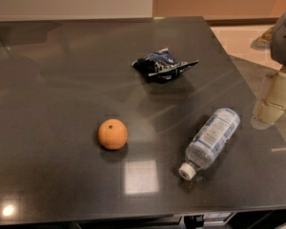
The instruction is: Move blue plastic bottle near blue chip bag
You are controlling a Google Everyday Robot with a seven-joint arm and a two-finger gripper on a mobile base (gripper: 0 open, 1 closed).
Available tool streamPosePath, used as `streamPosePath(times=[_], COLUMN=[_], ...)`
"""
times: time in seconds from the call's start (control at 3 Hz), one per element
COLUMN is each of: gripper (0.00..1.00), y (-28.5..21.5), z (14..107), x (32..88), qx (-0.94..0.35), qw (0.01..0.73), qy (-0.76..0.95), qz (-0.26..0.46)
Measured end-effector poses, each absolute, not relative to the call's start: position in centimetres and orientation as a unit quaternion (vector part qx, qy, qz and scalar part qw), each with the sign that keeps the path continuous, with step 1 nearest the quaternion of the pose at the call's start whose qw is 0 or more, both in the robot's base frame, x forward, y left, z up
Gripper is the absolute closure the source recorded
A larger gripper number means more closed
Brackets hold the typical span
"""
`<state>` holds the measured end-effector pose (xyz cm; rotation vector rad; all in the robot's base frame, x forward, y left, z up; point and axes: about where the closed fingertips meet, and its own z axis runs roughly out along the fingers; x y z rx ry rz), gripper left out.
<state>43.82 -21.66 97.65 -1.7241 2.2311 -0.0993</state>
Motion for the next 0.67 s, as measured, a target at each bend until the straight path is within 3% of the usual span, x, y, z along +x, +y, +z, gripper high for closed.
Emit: streamPosePath(times=[0.67], gripper=[0.0], y=[-21.21], z=[97.41], x=[44.21], qx=[-0.615], qw=[0.157], qy=[0.772], qz=[-0.026])
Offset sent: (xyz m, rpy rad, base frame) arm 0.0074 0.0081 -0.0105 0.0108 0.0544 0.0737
